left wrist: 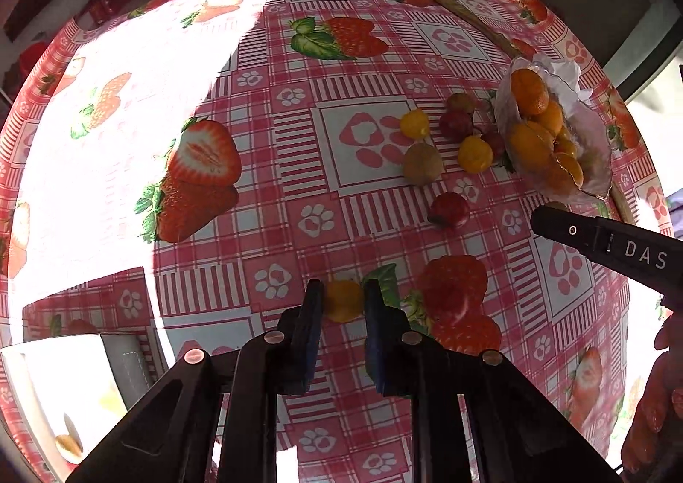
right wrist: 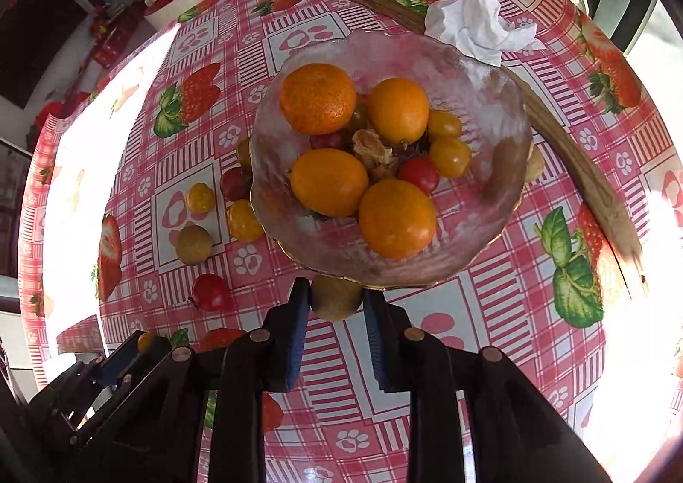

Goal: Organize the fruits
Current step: 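Grasp a yellow tomato with the left tool while the right tool grasps a greenish tomato, then carry both tomatoes over the white tray and open both tools to release them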

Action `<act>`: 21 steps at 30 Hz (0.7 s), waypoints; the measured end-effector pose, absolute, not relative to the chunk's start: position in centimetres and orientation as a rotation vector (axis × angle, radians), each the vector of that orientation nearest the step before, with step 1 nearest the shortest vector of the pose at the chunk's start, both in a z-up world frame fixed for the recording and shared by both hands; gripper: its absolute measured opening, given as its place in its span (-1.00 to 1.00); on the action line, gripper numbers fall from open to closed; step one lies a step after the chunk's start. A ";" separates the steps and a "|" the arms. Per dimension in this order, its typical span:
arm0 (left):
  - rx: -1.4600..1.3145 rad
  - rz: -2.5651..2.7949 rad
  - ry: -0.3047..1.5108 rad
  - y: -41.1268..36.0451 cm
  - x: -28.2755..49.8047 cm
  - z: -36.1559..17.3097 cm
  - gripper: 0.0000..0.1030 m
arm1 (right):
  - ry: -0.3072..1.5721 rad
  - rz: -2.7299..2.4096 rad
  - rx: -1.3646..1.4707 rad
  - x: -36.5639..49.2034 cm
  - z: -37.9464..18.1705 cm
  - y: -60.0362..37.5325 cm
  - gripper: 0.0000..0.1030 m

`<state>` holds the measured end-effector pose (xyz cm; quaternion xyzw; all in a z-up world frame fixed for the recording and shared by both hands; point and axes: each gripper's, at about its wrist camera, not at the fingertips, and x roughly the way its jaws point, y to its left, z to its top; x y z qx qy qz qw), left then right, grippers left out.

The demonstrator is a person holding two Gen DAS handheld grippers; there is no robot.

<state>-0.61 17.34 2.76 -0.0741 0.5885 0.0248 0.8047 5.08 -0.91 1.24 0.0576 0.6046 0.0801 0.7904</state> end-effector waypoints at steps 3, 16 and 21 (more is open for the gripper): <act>-0.182 0.035 1.246 17.3 -1.5 3.7 -0.60 | 1.310 0.197 0.121 4.2 1.7 -1.4 -0.46; -0.208 0.069 1.213 18.9 -6.3 7.2 -0.60 | 1.357 0.253 0.115 -1.3 3.2 -2.1 -0.46; -0.221 0.090 1.197 19.9 -8.5 8.2 -0.60 | 1.357 0.283 0.084 -3.1 4.2 -1.1 -0.46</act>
